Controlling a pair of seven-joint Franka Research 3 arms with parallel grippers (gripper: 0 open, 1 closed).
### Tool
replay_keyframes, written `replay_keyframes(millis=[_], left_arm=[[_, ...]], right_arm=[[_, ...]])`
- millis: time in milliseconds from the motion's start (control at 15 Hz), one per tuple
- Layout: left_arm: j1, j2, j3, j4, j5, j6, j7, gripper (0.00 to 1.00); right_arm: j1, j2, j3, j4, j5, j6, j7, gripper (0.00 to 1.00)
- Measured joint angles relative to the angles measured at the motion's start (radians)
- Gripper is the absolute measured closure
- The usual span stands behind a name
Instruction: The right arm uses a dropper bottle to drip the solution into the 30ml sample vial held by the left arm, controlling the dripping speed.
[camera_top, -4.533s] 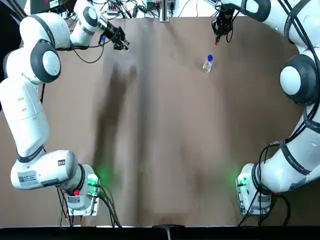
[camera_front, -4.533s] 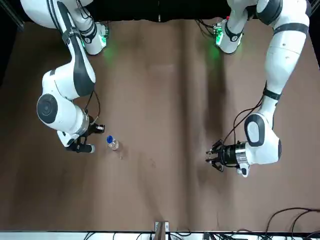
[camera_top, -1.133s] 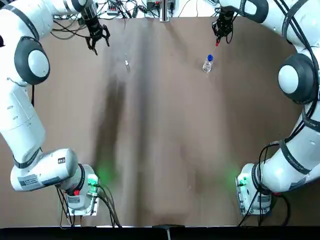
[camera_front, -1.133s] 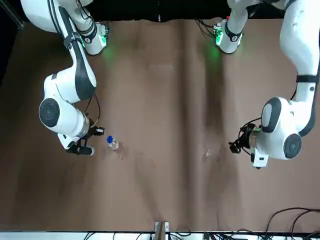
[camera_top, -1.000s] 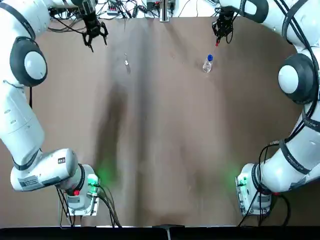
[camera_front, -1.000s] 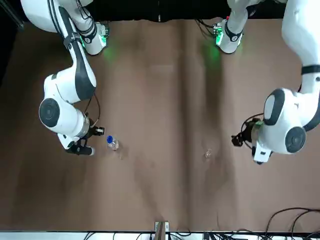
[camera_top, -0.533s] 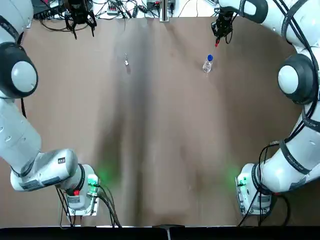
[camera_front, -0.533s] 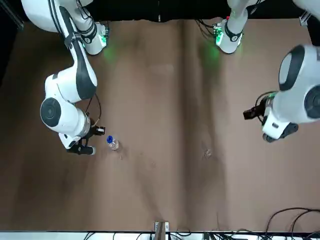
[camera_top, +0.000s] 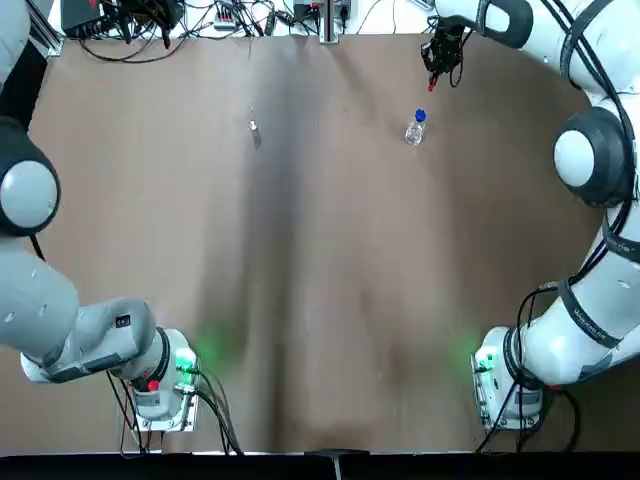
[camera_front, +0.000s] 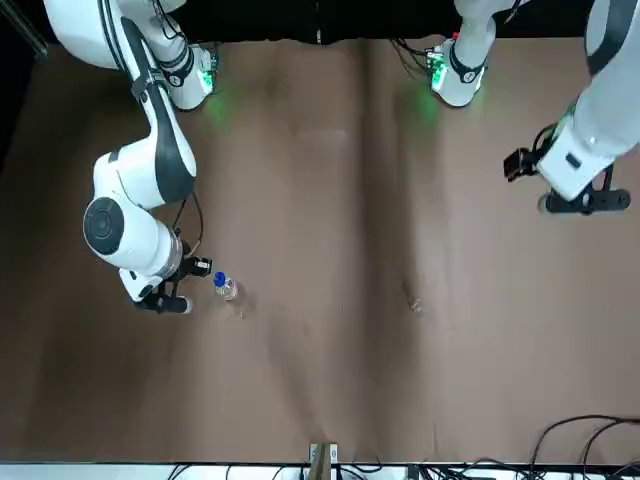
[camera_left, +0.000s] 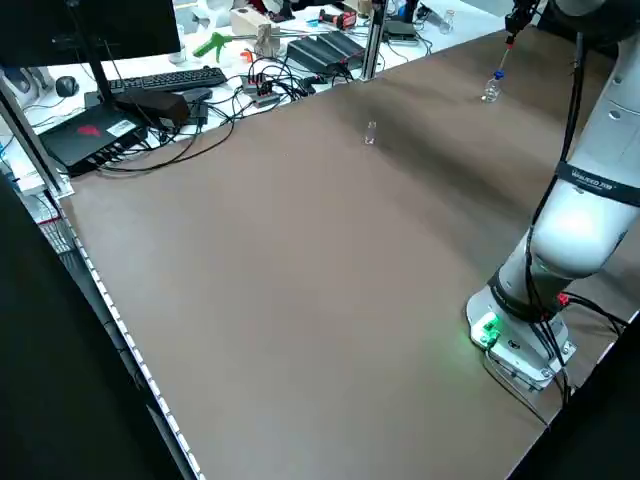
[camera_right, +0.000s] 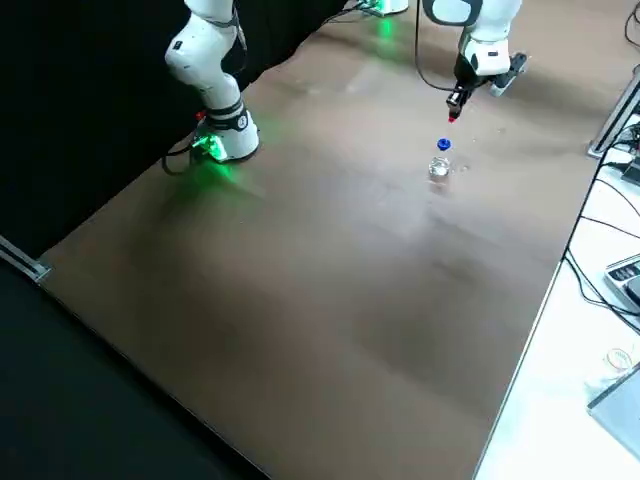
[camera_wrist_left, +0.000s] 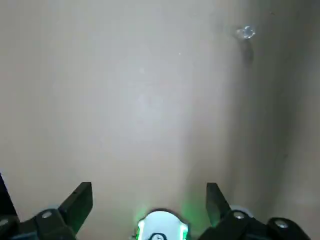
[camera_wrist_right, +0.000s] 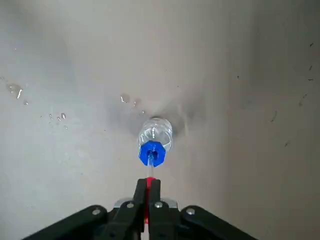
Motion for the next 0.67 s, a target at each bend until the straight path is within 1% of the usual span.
replay_keyframes(millis=[200,667], left_arm=[[0.001,-0.027,0.001,-0.001,0.0,0.012,0.069,0.0],[0.004,-0.024,0.003,-0.009,0.0,0.033,0.003,0.0]], right_arm=[[0.0,0.003,0.0,0.0,0.0,0.002,0.0,0.96],[0.0,0.007,0.0,-0.001,0.0,-0.005,0.0,0.96]])
